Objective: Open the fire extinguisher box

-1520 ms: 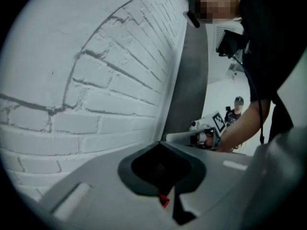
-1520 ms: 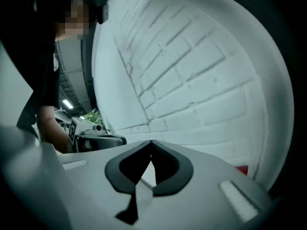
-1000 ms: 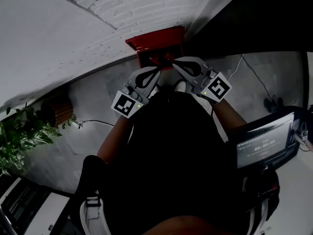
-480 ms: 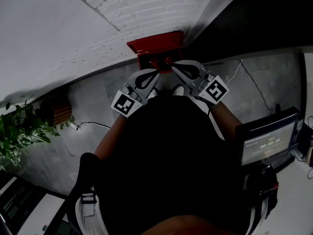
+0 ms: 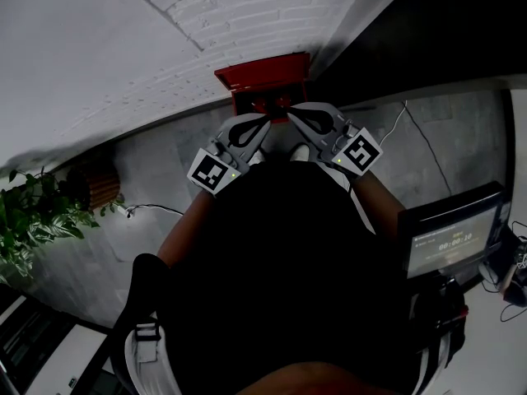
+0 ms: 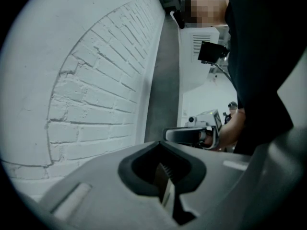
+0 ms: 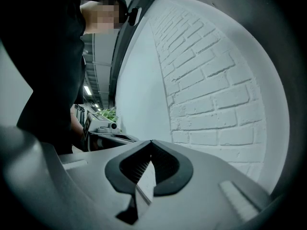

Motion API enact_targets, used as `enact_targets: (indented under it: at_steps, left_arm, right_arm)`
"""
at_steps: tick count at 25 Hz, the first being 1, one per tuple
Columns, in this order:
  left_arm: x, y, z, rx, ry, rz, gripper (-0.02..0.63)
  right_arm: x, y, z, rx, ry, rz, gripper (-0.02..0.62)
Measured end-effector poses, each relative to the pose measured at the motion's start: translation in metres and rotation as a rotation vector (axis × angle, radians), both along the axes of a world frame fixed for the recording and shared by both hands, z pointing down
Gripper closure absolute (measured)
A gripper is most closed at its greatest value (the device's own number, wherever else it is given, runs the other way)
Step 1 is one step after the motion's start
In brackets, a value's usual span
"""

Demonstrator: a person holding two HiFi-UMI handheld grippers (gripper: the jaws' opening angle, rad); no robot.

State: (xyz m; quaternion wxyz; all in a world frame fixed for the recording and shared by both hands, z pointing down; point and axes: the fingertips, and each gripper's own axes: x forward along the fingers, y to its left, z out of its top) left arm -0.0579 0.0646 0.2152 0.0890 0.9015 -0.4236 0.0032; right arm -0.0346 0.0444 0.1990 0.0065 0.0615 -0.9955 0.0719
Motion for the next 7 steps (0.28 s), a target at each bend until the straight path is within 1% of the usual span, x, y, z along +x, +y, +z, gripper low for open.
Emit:
enact_targets:
  at_steps: [7]
  left_arm:
    - [-0.017, -0.01, -0.006, -0.002, 0.01, -0.012, 0.604]
  right_arm:
    - [-0.013, -0.01, -0.006, -0.005, 0.018, 0.0, 0.586]
